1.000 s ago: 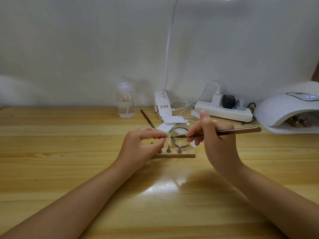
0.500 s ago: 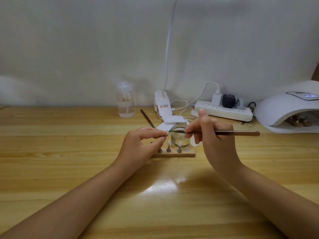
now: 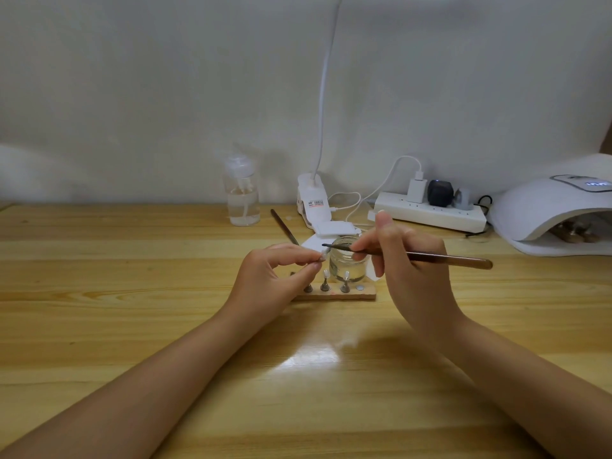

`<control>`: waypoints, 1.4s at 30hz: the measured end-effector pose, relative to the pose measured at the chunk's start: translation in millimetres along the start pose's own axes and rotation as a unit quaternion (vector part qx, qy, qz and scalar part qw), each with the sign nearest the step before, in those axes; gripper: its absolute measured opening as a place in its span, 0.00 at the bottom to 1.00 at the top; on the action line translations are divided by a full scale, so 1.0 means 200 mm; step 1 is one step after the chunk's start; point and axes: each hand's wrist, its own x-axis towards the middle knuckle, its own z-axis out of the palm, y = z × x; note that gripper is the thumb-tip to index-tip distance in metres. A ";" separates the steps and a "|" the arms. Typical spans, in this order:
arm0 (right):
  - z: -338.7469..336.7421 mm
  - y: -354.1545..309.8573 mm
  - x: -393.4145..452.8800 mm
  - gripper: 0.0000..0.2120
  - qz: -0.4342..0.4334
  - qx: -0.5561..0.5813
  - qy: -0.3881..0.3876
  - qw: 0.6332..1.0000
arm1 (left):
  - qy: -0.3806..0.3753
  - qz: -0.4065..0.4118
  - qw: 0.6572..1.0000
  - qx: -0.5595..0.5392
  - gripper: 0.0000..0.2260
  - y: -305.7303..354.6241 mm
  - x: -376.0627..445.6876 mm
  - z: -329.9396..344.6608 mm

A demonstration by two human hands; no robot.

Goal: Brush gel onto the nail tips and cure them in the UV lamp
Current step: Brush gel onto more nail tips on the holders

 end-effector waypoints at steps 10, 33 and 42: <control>-0.01 0.00 -0.01 0.23 0.023 0.011 0.021 0.999 | 0.011 0.002 1.000 0.006 0.10 0.01 0.00 0.00; 0.00 0.01 -0.03 0.20 -0.018 -0.001 -0.008 1.000 | 0.020 -0.001 1.000 -0.005 0.08 0.02 0.00 -0.01; 0.00 0.02 -0.03 0.18 -0.036 -0.039 -0.014 0.999 | 0.020 0.005 1.000 0.002 0.10 0.02 0.00 -0.01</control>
